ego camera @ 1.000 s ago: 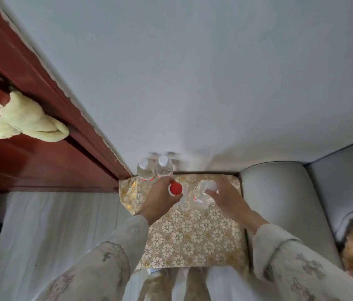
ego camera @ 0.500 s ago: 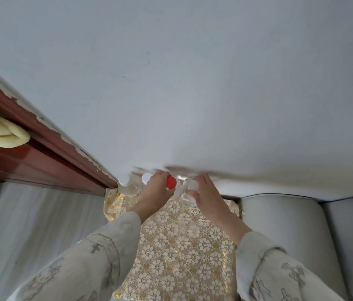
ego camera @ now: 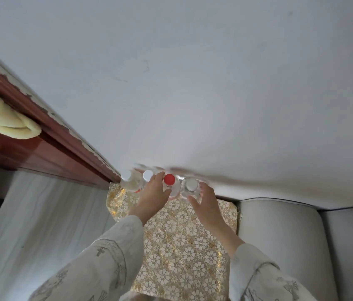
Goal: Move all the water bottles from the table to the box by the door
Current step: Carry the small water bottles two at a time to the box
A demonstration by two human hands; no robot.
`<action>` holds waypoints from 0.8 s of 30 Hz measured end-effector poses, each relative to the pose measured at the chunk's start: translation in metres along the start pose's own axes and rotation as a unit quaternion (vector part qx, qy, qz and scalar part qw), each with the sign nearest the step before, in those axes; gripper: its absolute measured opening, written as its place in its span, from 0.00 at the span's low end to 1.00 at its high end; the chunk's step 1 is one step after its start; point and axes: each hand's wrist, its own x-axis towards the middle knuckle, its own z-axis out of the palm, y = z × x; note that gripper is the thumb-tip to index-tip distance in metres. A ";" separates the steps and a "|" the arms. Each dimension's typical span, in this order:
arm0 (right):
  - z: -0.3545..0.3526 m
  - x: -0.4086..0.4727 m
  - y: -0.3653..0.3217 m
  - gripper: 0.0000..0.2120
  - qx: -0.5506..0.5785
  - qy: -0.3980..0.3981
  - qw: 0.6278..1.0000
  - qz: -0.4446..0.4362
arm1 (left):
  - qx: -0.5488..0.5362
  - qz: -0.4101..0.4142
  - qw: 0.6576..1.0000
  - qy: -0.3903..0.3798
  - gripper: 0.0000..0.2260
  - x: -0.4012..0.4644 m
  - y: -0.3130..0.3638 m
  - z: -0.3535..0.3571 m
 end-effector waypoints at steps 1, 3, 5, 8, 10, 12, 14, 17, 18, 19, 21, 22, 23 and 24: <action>0.001 -0.009 -0.002 0.20 0.004 -0.014 1.000 0.022 | -0.012 -0.006 1.000 0.004 0.23 -0.010 -0.003 -0.001; 0.002 -0.028 -0.009 0.21 -0.007 -0.075 0.994 0.078 | -0.044 -0.025 0.999 0.006 0.21 -0.033 -0.011 -0.005; 0.004 -0.047 -0.017 0.23 -0.041 -0.139 0.983 0.116 | -0.076 -0.057 0.995 -0.007 0.20 -0.063 -0.023 -0.009; 0.013 -0.081 -0.038 0.21 -0.046 -0.191 0.973 0.125 | -0.142 -0.104 0.984 -0.002 0.18 -0.118 -0.047 -0.016; 0.025 -0.109 -0.054 0.16 0.013 -0.231 0.962 0.142 | -0.188 -0.140 0.971 0.034 0.16 -0.160 -0.066 -0.024; 0.042 -0.138 -0.072 0.11 0.047 -0.273 0.949 0.151 | -0.226 -0.183 0.952 0.091 0.14 -0.206 -0.087 -0.032; 0.065 -0.163 -0.092 0.09 0.040 -0.306 0.942 0.130 | -0.257 -0.218 0.928 0.158 0.12 -0.253 -0.111 -0.039; 0.106 -0.205 -0.127 0.10 0.007 -0.353 0.933 0.071 | -0.309 -0.269 0.878 0.248 0.10 -0.325 -0.146 -0.048; 0.119 -0.220 -0.139 0.10 -0.001 -0.371 0.927 0.050 | -0.325 -0.285 0.860 0.272 0.09 -0.350 -0.157 -0.050; 0.133 -0.235 -0.149 0.10 -0.012 -0.389 0.921 0.027 | -0.340 -0.297 0.842 0.296 0.10 -0.374 -0.167 -0.050; 0.162 -0.269 -0.165 0.08 -0.038 -0.425 0.904 -0.015 | -0.370 -0.314 0.805 0.341 0.10 -0.424 -0.186 -0.050; 0.177 -0.287 -0.171 0.08 -0.049 -0.441 0.895 -0.034 | -0.386 -0.320 0.785 0.364 0.10 -0.451 -0.195 -0.048; 0.191 -0.306 -0.176 0.08 -0.061 -0.455 0.887 -0.052 | -0.404 -0.324 0.762 0.389 0.10 -0.476 -0.203 -0.046; 0.206 -0.326 -0.179 0.07 -0.073 -0.469 0.878 -0.070 | -0.420 -0.326 0.738 0.415 0.09 -0.502 -0.211 -0.042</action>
